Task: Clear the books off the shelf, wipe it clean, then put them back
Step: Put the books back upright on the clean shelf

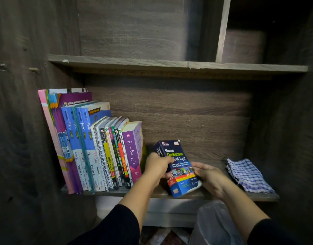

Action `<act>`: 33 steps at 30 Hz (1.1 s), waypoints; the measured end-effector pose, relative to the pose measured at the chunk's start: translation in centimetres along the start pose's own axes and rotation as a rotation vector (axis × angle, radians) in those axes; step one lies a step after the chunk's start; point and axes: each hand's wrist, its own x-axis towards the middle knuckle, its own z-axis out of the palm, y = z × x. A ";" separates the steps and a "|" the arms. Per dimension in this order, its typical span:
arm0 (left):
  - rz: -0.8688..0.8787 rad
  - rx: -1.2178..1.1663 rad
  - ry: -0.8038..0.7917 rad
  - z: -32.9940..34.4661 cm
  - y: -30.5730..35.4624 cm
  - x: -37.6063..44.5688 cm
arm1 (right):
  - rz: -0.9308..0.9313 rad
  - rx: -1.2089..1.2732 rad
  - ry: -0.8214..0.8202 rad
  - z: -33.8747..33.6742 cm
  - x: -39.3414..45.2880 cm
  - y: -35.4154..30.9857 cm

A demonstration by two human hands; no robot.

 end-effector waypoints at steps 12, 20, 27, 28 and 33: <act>0.517 0.966 0.440 -2.3 -0.4 -0.9 | 0.090 -0.061 0.066 2.5 0.2 1.3; 1.158 1.619 0.199 -3.9 -1.0 -0.7 | 0.088 -0.126 0.047 2.0 0.5 1.7; 0.854 2.259 -0.051 -3.8 -1.2 -0.3 | 0.086 -0.139 0.055 1.9 0.8 1.8; 0.842 2.263 -0.040 -3.8 -1.2 -0.3 | 0.080 -0.183 0.064 1.9 0.7 1.8; 0.829 2.259 -0.015 -3.6 -1.5 0.1 | -0.039 -0.705 0.002 3.4 0.1 2.2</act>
